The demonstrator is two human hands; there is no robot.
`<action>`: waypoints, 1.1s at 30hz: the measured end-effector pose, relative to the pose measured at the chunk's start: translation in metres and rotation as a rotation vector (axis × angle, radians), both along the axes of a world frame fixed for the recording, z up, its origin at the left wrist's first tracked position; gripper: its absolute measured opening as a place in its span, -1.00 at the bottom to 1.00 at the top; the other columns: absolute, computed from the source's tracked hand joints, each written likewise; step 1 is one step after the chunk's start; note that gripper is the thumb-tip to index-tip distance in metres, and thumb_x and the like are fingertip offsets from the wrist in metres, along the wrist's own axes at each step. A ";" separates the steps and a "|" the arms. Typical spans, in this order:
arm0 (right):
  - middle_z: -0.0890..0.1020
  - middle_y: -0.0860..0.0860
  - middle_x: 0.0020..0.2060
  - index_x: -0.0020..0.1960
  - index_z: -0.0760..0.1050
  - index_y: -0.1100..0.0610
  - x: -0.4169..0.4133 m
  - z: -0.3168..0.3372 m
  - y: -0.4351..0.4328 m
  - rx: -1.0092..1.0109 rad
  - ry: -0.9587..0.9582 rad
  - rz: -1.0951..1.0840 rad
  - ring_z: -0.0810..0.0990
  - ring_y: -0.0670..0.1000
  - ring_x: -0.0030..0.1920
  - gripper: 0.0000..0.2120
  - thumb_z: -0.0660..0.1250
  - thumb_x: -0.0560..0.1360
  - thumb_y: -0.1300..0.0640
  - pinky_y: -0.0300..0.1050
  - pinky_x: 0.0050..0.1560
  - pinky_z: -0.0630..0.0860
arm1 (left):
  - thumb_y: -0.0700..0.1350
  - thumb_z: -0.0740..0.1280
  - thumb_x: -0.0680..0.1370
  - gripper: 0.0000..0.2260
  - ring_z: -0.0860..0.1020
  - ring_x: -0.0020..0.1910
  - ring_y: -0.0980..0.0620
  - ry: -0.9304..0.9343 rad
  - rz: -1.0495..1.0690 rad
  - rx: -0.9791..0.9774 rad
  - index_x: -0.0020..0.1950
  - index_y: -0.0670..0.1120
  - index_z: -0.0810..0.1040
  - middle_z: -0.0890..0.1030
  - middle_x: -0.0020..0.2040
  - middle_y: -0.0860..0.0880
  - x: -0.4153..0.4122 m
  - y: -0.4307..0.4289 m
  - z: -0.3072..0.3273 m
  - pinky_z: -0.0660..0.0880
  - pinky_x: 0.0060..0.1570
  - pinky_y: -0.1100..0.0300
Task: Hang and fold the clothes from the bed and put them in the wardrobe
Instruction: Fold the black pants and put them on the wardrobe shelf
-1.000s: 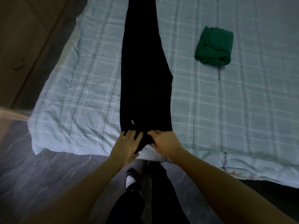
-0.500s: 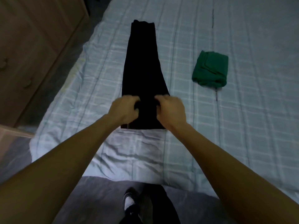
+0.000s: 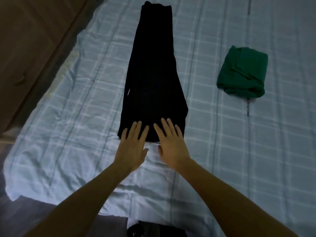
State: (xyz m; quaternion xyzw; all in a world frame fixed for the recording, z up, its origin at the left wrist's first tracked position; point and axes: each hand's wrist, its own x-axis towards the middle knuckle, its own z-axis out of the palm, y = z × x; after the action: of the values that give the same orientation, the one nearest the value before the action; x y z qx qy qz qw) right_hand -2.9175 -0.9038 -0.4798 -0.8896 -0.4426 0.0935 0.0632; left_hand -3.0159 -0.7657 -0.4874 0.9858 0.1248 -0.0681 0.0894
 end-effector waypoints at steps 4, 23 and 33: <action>-0.03 0.17 0.54 0.55 -0.07 0.11 0.027 -0.013 0.016 -0.160 -0.013 0.067 -0.15 0.18 0.53 -0.23 0.31 0.50 0.10 0.17 0.48 -0.26 | 0.02 0.43 0.42 -0.26 0.19 0.47 -0.21 0.086 0.047 0.075 0.51 -0.11 0.19 0.22 0.49 -0.23 0.026 0.015 -0.015 0.22 0.31 -0.30; 0.49 0.05 -0.21 0.08 0.49 0.23 0.015 0.123 0.023 -0.712 0.695 0.148 0.47 0.05 -0.14 -0.82 0.19 0.55 0.19 -0.09 -0.06 0.45 | -0.11 0.16 0.59 -0.70 0.48 0.03 -0.01 0.781 0.012 -0.531 0.32 -0.04 0.44 0.52 0.23 -0.09 0.014 0.014 0.097 0.37 0.00 0.21; 0.58 0.13 0.07 0.19 0.51 0.17 0.071 0.118 0.053 0.420 -0.185 -0.263 0.51 0.18 0.12 -0.57 0.27 0.33 0.31 0.10 0.18 0.39 | -0.22 0.22 0.56 -0.77 0.49 0.05 -0.12 -0.629 0.320 -0.204 0.21 -0.17 0.48 0.52 0.11 -0.18 0.087 0.059 0.138 0.41 0.09 -0.01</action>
State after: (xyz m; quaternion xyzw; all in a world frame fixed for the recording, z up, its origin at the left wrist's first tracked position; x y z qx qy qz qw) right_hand -2.8467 -0.8511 -0.3615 -0.9116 -0.3370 -0.0912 0.2171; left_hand -2.9290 -0.7071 -0.3494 0.9125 0.2363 0.2413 0.2310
